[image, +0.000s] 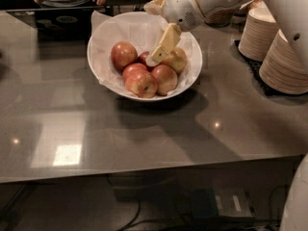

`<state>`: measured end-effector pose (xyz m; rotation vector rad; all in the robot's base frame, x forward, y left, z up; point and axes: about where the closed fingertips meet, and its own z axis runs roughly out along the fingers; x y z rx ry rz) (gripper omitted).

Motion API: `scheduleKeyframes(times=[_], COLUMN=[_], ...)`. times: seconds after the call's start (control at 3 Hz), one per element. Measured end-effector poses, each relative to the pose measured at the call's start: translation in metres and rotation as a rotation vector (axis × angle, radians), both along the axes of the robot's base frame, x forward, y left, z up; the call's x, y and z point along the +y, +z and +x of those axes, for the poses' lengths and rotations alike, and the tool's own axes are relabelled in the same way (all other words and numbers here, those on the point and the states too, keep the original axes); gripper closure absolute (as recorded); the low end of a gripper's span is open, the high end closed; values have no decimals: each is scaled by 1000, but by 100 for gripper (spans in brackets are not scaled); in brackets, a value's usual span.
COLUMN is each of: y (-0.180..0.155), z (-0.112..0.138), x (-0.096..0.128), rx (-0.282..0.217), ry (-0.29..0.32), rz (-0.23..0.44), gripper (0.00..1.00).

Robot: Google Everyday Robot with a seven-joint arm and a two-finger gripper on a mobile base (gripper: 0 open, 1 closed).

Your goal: Pick apple from white bowl

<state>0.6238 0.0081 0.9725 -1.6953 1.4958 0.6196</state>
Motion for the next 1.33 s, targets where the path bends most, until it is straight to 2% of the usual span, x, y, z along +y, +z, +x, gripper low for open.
scheduleKeyframes(times=[0.33, 0.67, 1.0, 1.33], y=[1, 0, -9, -23], z=[-2, -3, -3, 0], x=[10, 15, 18, 21], rx=[18, 42, 69, 92], ry=[0, -14, -46, -74], rz=[22, 5, -28, -54], gripper=[0, 5, 18, 23])
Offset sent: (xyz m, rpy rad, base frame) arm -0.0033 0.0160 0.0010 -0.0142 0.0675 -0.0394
